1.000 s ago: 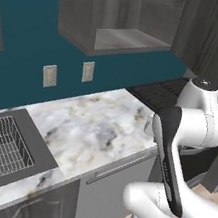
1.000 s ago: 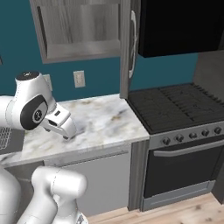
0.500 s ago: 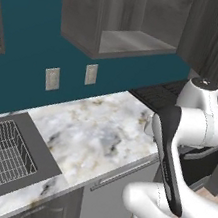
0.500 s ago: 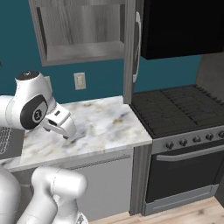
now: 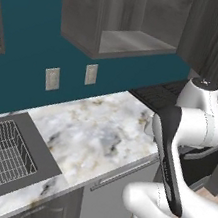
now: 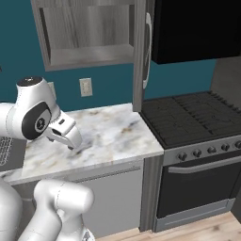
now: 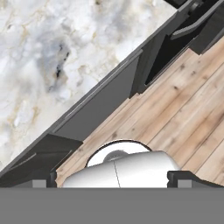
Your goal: Close all open cabinet doors.
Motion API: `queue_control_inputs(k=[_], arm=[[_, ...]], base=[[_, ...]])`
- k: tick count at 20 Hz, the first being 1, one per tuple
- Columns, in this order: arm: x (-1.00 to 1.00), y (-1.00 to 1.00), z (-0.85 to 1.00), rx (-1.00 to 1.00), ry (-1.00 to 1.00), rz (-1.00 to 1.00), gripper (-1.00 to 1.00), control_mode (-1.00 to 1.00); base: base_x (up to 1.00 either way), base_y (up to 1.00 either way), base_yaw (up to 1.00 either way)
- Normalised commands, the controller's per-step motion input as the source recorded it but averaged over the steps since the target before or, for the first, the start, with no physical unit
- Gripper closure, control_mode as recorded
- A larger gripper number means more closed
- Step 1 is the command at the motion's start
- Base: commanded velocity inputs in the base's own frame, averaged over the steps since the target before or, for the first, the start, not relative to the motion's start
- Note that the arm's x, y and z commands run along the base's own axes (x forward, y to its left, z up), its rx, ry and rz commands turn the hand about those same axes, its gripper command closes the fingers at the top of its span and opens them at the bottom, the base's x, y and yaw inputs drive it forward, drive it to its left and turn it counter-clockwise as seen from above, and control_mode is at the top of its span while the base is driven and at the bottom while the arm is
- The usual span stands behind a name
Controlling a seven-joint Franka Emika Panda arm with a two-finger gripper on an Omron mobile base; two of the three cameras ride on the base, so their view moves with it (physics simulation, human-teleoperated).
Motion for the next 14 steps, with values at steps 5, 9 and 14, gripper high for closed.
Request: queue_control_inputs(k=[5,9,14], arm=[[0.00,0.00,0.00,0.00,0.00,0.00,-1.00,-1.00],[0.00,0.00,0.00,0.00,0.00,0.00,-1.00,-1.00],[0.00,0.00,0.00,0.00,0.00,0.00,-1.00,-1.00]], base=[[0.00,0.00,0.00],[0.00,0.00,0.00],[0.00,0.00,0.00]])
